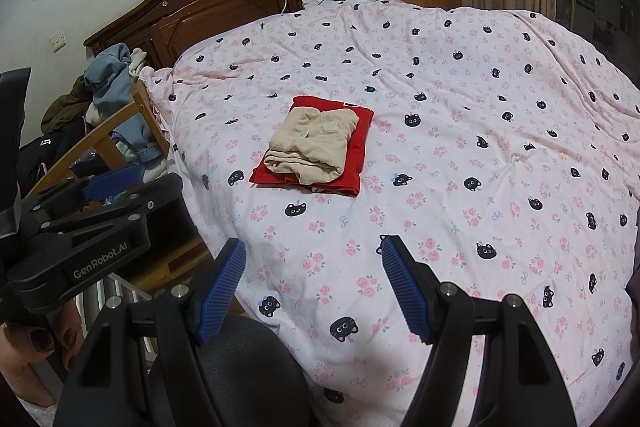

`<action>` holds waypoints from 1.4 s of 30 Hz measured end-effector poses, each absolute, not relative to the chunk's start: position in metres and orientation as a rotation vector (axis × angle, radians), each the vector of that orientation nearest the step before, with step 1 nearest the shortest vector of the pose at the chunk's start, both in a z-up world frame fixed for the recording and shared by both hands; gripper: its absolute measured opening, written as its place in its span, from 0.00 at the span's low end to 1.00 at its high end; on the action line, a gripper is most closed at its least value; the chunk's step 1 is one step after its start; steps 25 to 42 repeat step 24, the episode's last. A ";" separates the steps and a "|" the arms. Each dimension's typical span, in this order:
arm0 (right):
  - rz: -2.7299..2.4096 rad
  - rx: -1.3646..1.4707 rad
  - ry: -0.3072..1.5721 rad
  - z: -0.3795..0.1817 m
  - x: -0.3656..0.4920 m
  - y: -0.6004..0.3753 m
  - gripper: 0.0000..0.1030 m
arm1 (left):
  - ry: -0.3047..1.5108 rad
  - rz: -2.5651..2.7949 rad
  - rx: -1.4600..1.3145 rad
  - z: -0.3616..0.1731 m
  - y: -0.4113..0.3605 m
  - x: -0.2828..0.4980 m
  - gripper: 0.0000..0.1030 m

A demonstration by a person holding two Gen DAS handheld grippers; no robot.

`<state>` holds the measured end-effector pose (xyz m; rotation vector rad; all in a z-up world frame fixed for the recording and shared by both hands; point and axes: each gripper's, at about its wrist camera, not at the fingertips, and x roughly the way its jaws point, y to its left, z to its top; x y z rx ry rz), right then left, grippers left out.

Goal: Fold clothes

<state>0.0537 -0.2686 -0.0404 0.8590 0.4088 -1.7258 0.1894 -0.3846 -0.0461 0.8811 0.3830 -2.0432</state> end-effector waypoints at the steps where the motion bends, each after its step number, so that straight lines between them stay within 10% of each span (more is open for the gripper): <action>1: -1.726 0.860 0.410 -0.041 0.054 -0.269 0.70 | 0.385 -2.043 0.883 -0.046 -0.385 0.189 0.46; 42: -1.730 0.855 0.416 -0.040 0.055 -0.270 0.70 | 0.444 -2.066 0.858 -0.045 -0.386 0.193 0.46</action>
